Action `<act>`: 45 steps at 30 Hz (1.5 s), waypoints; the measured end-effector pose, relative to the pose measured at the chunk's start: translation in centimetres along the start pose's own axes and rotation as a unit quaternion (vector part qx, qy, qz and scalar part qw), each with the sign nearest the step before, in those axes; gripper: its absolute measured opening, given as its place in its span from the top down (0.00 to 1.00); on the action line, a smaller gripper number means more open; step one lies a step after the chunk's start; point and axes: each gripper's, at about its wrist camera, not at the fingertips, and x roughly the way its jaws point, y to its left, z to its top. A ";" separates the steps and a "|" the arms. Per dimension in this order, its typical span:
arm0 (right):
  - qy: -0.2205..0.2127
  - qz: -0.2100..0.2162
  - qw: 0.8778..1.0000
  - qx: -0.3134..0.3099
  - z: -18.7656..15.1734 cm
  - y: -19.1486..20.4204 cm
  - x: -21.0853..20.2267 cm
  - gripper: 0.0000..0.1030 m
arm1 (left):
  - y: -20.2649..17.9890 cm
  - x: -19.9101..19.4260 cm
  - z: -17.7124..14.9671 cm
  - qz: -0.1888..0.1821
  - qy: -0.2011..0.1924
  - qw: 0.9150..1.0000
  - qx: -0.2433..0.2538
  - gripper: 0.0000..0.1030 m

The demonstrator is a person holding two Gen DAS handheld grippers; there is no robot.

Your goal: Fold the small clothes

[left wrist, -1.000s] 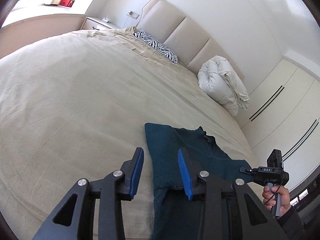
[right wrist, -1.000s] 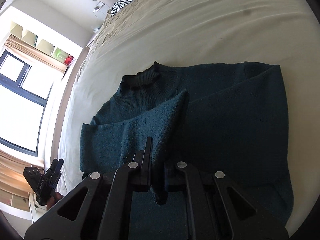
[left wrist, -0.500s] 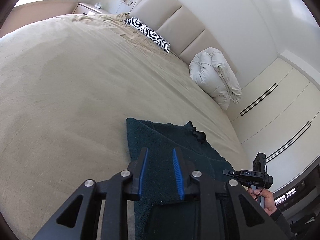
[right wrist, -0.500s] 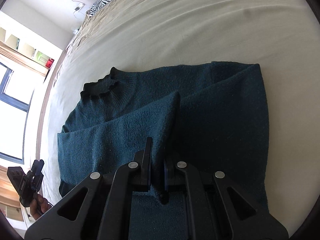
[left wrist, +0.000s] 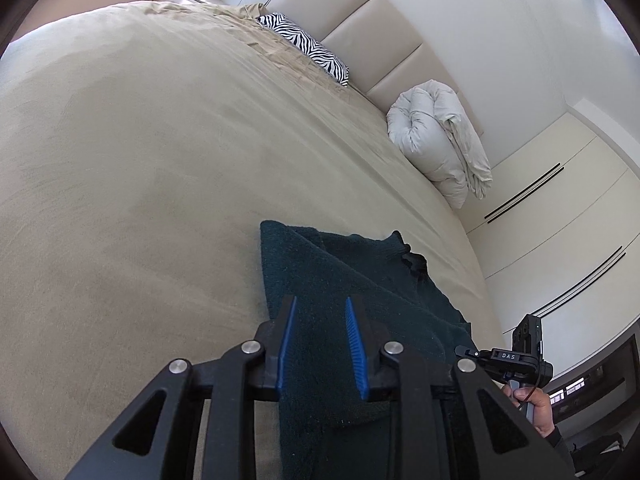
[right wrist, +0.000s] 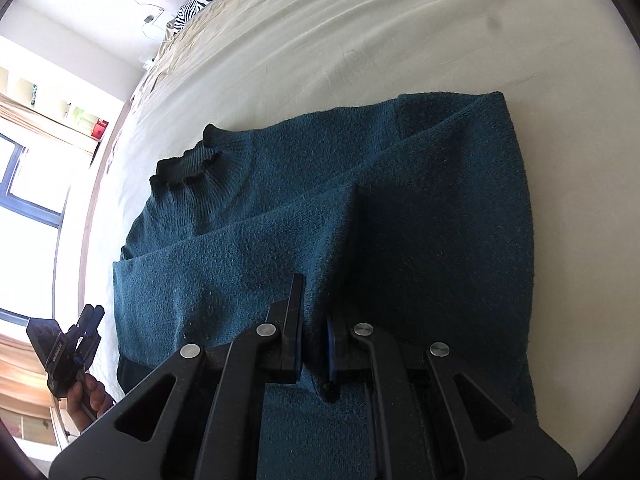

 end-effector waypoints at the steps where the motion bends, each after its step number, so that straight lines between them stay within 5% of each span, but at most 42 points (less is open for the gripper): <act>1: -0.001 -0.002 1.000 -0.002 -0.1 0.1 -0.2 0.93 | -0.1 0.2 0.1 0.000 0.002 1.000 0.003 0.74; 15: 0.012 0.032 0.999 0.026 0.2 -1.7 0.4 0.93 | 1.4 6.4 2.8 0.025 0.049 0.998 -0.001 0.75; 17: 0.010 0.044 0.999 0.030 0.2 -2.1 0.4 0.93 | 1.9 7.5 3.2 0.033 0.061 0.998 -0.001 0.90; 19: 0.008 0.055 0.998 0.035 0.1 -2.6 0.6 0.93 | 2.1 8.1 3.5 0.030 0.067 0.997 0.005 0.93; 26: 0.002 0.097 0.993 0.066 -0.4 -3.8 0.4 0.92 | 0.3 5.7 1.1 0.044 0.071 0.995 0.056 0.90; 34: -0.014 0.064 0.996 0.058 -1.6 -3.6 -1.1 0.90 | -2.7 3.2 -4.1 0.075 0.076 0.984 0.145 0.83; 42: -0.035 0.074 0.992 0.092 -3.0 -6.1 -2.9 0.90 | -3.2 1.2 -6.6 0.079 0.081 0.980 0.163 0.82; 45: -0.056 0.063 0.992 0.093 -4.0 -6.1 -4.8 0.90 | -3.6 -0.4 -7.0 0.078 0.077 0.980 0.165 0.70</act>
